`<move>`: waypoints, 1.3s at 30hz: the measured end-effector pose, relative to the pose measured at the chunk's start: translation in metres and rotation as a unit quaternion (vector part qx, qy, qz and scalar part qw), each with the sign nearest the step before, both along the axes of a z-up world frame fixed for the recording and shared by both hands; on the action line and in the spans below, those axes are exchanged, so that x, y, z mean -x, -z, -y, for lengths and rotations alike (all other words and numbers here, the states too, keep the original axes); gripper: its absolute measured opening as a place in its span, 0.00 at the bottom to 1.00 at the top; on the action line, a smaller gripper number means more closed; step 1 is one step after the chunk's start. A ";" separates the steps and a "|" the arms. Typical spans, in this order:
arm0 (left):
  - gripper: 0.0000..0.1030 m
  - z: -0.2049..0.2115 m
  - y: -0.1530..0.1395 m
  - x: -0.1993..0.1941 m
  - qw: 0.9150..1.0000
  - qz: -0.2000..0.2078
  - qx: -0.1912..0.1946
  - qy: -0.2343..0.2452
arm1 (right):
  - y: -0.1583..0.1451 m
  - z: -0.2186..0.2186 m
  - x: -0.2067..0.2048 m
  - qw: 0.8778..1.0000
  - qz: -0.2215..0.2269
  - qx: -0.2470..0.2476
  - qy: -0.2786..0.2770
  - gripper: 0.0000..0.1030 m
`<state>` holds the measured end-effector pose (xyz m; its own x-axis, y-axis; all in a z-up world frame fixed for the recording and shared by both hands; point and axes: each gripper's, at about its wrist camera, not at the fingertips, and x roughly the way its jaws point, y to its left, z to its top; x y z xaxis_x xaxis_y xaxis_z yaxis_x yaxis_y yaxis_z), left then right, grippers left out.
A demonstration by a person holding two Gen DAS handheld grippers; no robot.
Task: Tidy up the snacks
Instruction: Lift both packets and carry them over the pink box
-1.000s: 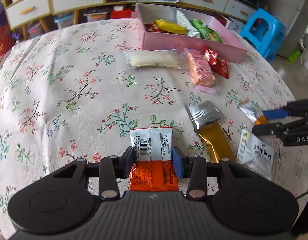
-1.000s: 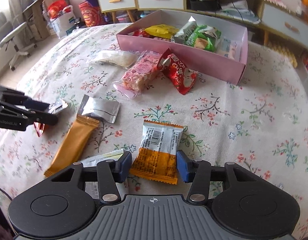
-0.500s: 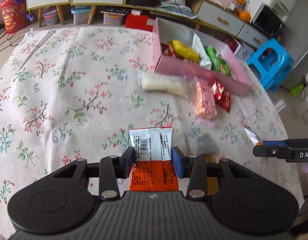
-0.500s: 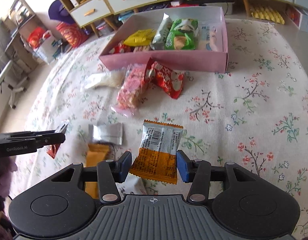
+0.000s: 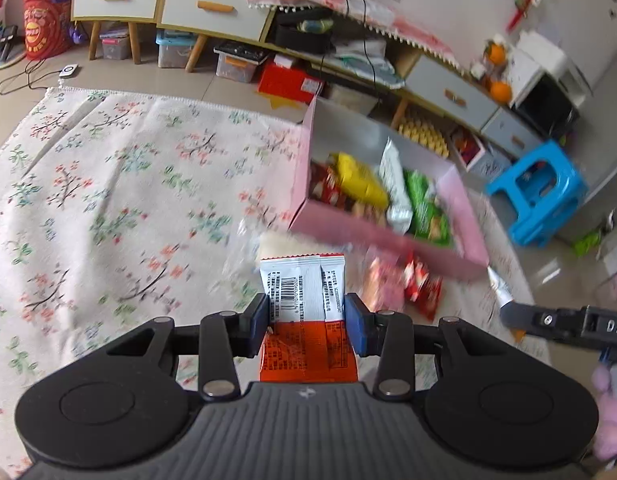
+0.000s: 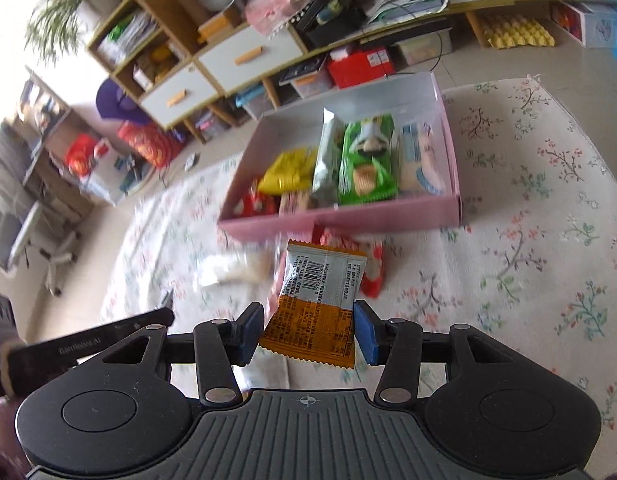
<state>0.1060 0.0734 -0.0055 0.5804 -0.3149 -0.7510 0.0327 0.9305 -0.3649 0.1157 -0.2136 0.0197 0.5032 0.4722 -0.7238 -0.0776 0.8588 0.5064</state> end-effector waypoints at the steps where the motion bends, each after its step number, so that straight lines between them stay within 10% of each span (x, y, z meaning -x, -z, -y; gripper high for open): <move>1: 0.36 0.002 -0.001 -0.004 1.000 0.004 0.005 -0.005 | -0.001 0.002 -0.004 1.000 0.002 -0.007 0.008 0.46; 18: 0.36 0.046 -0.007 -0.062 0.998 0.062 -0.010 -0.016 | 0.020 0.029 -0.053 0.986 0.038 -0.104 0.123 0.46; 39: 0.37 0.064 0.020 -0.089 0.995 0.087 -0.030 -0.035 | 0.049 0.033 -0.079 0.983 0.067 -0.057 0.164 0.46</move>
